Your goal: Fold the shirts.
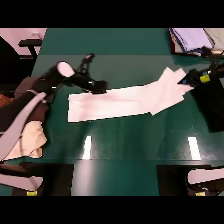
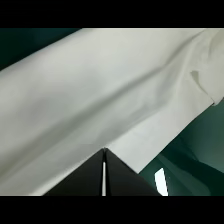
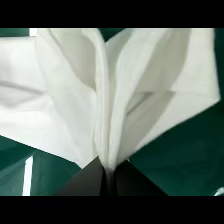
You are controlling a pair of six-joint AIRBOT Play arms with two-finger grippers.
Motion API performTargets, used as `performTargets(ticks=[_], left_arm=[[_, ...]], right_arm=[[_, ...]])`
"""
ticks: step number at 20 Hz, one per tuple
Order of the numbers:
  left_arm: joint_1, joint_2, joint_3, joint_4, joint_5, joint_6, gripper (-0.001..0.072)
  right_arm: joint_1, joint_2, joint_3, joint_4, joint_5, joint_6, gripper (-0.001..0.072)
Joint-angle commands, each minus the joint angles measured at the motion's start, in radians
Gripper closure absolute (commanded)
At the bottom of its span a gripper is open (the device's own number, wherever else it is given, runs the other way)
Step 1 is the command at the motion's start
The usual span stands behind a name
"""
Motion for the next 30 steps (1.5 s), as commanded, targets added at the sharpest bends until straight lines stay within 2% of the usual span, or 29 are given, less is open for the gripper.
performTargets(ticks=[1,6,11,14,19,23,26,27,29,30], left_arm=[[-0.097,-0.173,0.138,-0.029,0.007,-0.002,0.0681],[-0.146,-0.315,0.272,-0.028,-0.004,-0.032,0.0681],[-0.145,-0.326,0.274,-0.011,-0.014,-0.043,0.0681],[-0.106,-0.309,0.296,0.008,-0.09,-0.031,0.0682],[0.082,-0.086,0.298,0.2,-0.207,-0.018,0.0681],[0.285,0.15,0.298,0.318,-0.263,-0.01,0.0681],[0.406,0.294,0.298,0.333,-0.263,0.01,0.0681],[0.439,0.331,0.298,0.333,-0.264,0.01,0.068],[0.486,0.381,0.298,0.333,-0.266,0.01,0.068],[0.502,0.398,0.298,0.333,-0.27,0.01,0.068]], right_arm=[[0.09,0.095,0.076,0.066,0.009,0.071,0.0693],[0.269,0.122,0.182,0.066,-0.003,0.147,0.0693],[0.418,0.122,0.251,0.066,-0.068,0.158,0.0693],[0.476,0.122,0.275,0.067,-0.097,0.157,0.0693],[0.568,0.112,0.283,0.071,-0.113,0.152,0.0693],[0.721,0.032,0.283,0.229,-0.157,0.054,0.0693],[0.877,-0.082,0.283,0.247,-0.259,-0.005,0.0691],[0.922,-0.12,0.283,0.246,-0.304,-0.022,0.0666],[0.986,-0.187,0.284,0.247,-0.382,-0.05,0.0165],[0.999,-0.208,0.283,0.246,-0.388,-0.05,0.0109]])
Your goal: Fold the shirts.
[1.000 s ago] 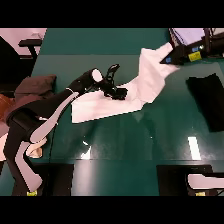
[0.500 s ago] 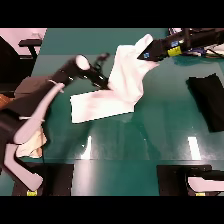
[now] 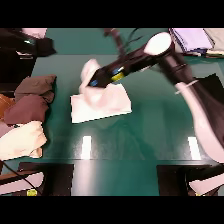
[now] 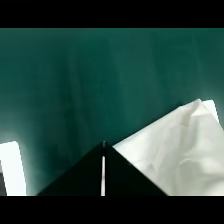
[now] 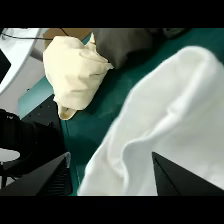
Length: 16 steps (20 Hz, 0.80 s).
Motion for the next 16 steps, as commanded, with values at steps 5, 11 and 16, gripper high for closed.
performTargets(ticks=[5,11,16], left_arm=[[0.081,0.097,0.0,0.023,-0.049,0.006,0.068],[0.081,0.096,-0.001,0.02,-0.058,0.006,0.068],[0.078,0.092,-0.003,-0.019,-0.053,0.006,0.068]], right_arm=[[-0.034,-0.063,-0.001,-0.208,0.061,0.047,0.0159],[-0.334,-0.056,-0.09,-0.348,0.174,0.21,0.0156],[-0.442,-0.069,-0.328,-0.222,0.108,0.22,0.0025]])
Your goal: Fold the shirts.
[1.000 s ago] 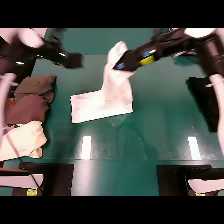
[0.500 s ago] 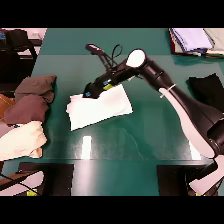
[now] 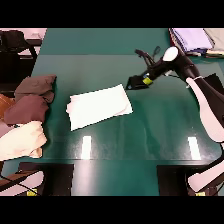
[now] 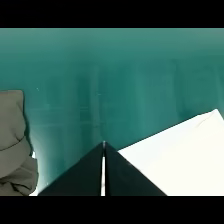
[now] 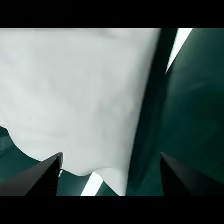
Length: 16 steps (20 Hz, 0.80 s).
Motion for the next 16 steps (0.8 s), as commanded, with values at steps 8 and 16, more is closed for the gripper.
performTargets(ticks=[8,16], left_arm=[[-0.001,-0.011,-0.001,-0.072,0.001,0.0,0.0681],[-0.097,-0.011,0.0,-0.134,-0.002,0.019,0.0681]], right_arm=[[0.075,-0.174,-0.073,0.314,-0.1,-0.057,0.0109],[0.021,-0.152,0.133,0.246,-0.103,-0.061,0.0693]])
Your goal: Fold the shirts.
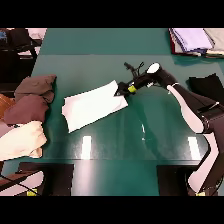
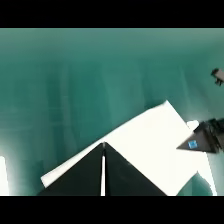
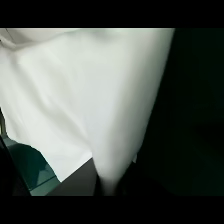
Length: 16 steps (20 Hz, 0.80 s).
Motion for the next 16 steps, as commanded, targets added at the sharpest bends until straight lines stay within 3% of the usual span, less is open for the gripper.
performTargets(ticks=[1,6,9,16], left_arm=[[-0.09,0.0,0.0,-0.012,-0.001,0.016,0.0681],[-0.251,0.0,0.0,-0.011,0.021,0.023,0.0681],[-0.298,0.0,0.0,-0.011,0.043,0.023,0.0681],[-0.328,-0.007,0.0,-0.016,0.079,0.011,0.0681]], right_arm=[[-0.098,0.063,0.063,-0.069,-0.004,0.029,0.0693],[-0.428,0.257,0.063,-0.29,-0.002,0.171,0.0693],[-0.644,0.354,0.063,-0.389,0.009,0.204,0.0693],[-0.97,0.386,0.063,-0.391,0.0,0.204,0.0692]])
